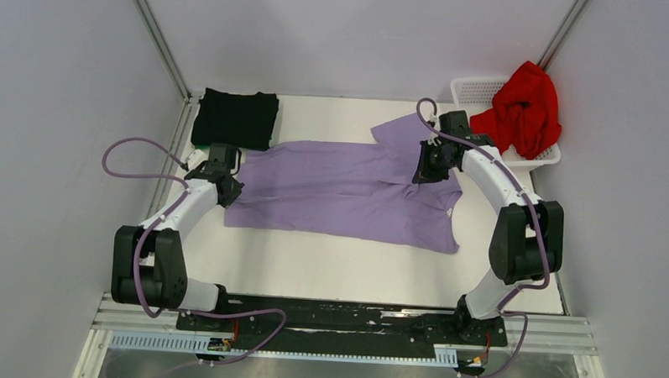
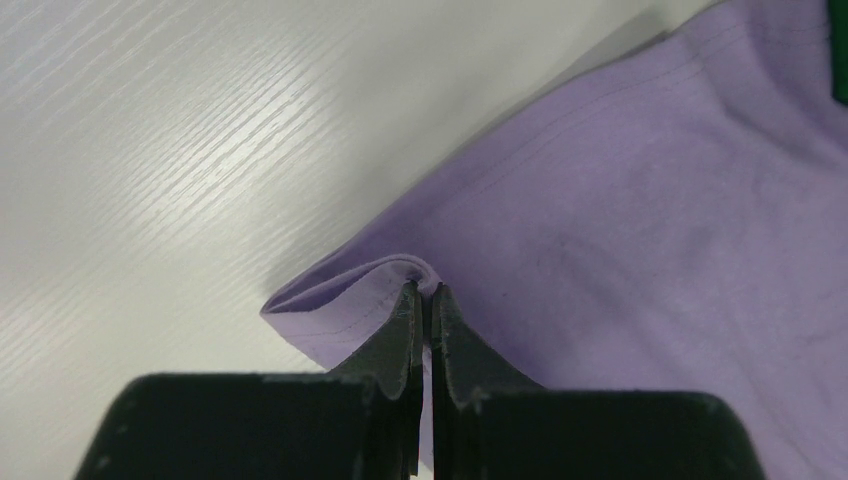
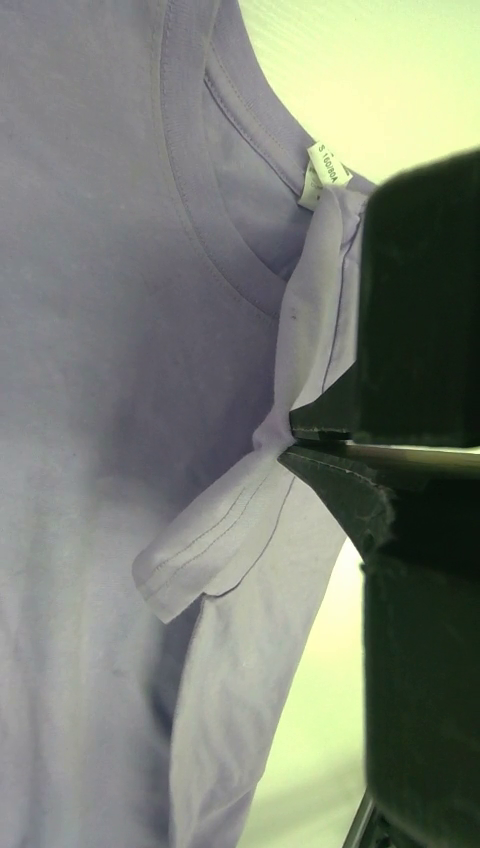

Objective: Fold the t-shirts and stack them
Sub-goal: Fold the flattened tshirt in 1/3 of the way

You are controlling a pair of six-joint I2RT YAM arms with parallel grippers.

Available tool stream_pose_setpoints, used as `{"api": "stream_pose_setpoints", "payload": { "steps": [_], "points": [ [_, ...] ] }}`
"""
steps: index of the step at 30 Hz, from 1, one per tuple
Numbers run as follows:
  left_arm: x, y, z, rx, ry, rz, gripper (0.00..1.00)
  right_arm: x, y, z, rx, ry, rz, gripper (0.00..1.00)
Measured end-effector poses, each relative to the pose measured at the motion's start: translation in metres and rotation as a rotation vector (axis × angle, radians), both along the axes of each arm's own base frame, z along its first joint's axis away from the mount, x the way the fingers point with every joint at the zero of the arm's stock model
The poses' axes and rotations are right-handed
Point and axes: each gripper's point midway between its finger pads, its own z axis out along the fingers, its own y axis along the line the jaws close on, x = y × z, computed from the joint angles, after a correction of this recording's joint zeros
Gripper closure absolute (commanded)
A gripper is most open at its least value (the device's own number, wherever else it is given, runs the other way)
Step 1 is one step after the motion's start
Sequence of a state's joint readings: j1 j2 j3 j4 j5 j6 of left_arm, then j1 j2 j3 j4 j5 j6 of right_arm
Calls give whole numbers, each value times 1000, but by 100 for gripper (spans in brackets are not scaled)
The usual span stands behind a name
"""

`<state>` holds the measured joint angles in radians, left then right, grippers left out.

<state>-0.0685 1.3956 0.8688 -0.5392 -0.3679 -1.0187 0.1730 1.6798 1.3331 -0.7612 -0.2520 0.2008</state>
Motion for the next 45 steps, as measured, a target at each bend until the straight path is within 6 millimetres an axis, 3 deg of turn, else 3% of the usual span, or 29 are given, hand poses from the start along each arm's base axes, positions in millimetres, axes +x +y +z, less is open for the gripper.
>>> {"api": "stream_pose_setpoints", "payload": {
  "steps": [13, 15, 16, 17, 18, 19, 20, 22, 24, 25, 26, 29, 31, 34, 36, 38, 40, 42, 45],
  "points": [
    [4, 0, 1, 1, -56, -4, 96, 4, 3, 5, 2, -42, 86, 97],
    [7, 1, -3, 6, -43, -1, 85, 11, 4, 7, -3, -58, 107, 95],
    [7, 2, -5, 9, -35, 1, 74, 15, 5, 7, -6, -67, 124, 94],
    [8, 3, -6, 10, -28, 4, 68, 21, 6, 7, -10, -79, 146, 92],
    [9, 3, -8, 13, -22, 7, 50, 27, 7, 6, -16, -90, 170, 88],
    [8, 4, -10, 15, -14, 8, 37, 34, 8, 4, -26, -97, 191, 78],
    [9, 5, -10, 20, -7, 4, 10, 43, 8, 1, -39, -105, 210, 63],
    [11, 6, -9, 22, -7, 7, 1, 65, 3, -6, -93, -125, 231, 46],
    [15, 7, -1, 25, -21, 6, 0, 89, -5, -10, -159, -146, 215, 33],
    [19, 7, 5, 26, -34, 4, 0, 99, -9, -9, -188, -159, 198, 22],
    [23, 7, 14, 28, -55, -1, 0, 109, -16, -7, -228, -178, 173, 4],
    [29, 5, 46, 28, -136, -28, 0, 112, -26, 4, -277, -205, 95, 0],
    [29, 1, 67, 16, -194, -63, 0, 102, -27, 14, -260, -241, 44, 0],
    [26, -15, 87, -37, -271, -154, 0, 52, -16, 24, -143, -242, 2, 0],
    [24, -28, 86, -86, -302, -220, 0, 22, 1, 30, -26, -257, 11, 0],
    [18, -44, 68, -148, -296, -290, 0, -8, 22, 28, 74, -255, 42, 0],
    [9, -56, 44, -204, -255, -339, 0, -24, 36, 17, 106, -228, 69, 1],
    [-1, -66, 20, -252, -202, -375, 0, -33, 44, 0, 91, -191, 84, 4],
    [-12, -73, -9, -294, -126, -403, 0, -35, 43, -21, 21, -162, 86, 18]
  ]
}}
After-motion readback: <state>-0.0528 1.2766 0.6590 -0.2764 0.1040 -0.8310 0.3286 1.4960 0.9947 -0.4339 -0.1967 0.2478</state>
